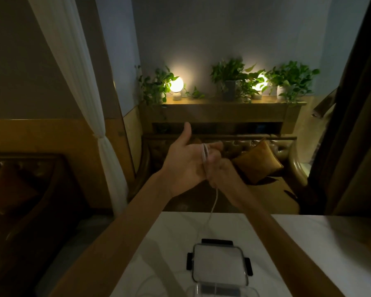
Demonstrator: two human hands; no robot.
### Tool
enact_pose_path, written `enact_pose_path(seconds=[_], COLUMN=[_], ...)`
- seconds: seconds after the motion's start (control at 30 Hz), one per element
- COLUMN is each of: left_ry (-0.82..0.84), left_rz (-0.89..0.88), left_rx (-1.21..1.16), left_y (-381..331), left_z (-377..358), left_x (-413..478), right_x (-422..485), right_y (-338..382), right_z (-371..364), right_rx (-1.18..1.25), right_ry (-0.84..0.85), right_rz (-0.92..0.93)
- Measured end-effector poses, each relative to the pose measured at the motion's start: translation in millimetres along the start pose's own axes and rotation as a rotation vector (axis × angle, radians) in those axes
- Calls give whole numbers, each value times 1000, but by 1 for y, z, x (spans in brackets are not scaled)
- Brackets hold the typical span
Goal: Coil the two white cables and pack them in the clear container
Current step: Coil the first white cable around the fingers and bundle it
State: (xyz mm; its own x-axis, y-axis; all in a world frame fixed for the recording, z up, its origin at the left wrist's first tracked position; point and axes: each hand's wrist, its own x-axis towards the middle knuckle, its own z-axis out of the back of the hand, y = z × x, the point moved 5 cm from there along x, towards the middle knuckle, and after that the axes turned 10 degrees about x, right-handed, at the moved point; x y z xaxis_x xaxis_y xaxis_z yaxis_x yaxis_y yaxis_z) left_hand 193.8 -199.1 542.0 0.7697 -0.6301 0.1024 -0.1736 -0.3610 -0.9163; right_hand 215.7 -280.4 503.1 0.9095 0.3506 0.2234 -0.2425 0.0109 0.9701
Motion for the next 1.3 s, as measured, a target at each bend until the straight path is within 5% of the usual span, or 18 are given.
enact_pose_path(seconds=[0.2,0.37,0.53,0.67,0.73,0.9,1.03,1.17,1.3], left_ry=[-415,-171,6,156,176,-146,-411,-233,-71], left_rz=[-8,107,46,46,4,-60,5,180,109], left_rx=[138,418,448,354,324,194,223,371,451], left_y=[3,37,26,16,10,-16,-17,18,28], left_z=[61,17,-21,-35,-41,-9,33,8,-34], left_x=[14,22,27,22,22,33,34,32,39], right_x=[-47,-36,-16,13,10,-32,-59,-44,-19], right_y=[-7,54,76,57,33,1,26,77,98], right_z=[-12,39,71,71,55,4,22,68,89], right_rx=[-531,-1175,-980,-196,-12,-65,-601,-1117,-982], right_ry=[176,-81,-136,7,-22,71,57,-189,-196], right_rz=[183,619,890,373,154,135,323,626,799])
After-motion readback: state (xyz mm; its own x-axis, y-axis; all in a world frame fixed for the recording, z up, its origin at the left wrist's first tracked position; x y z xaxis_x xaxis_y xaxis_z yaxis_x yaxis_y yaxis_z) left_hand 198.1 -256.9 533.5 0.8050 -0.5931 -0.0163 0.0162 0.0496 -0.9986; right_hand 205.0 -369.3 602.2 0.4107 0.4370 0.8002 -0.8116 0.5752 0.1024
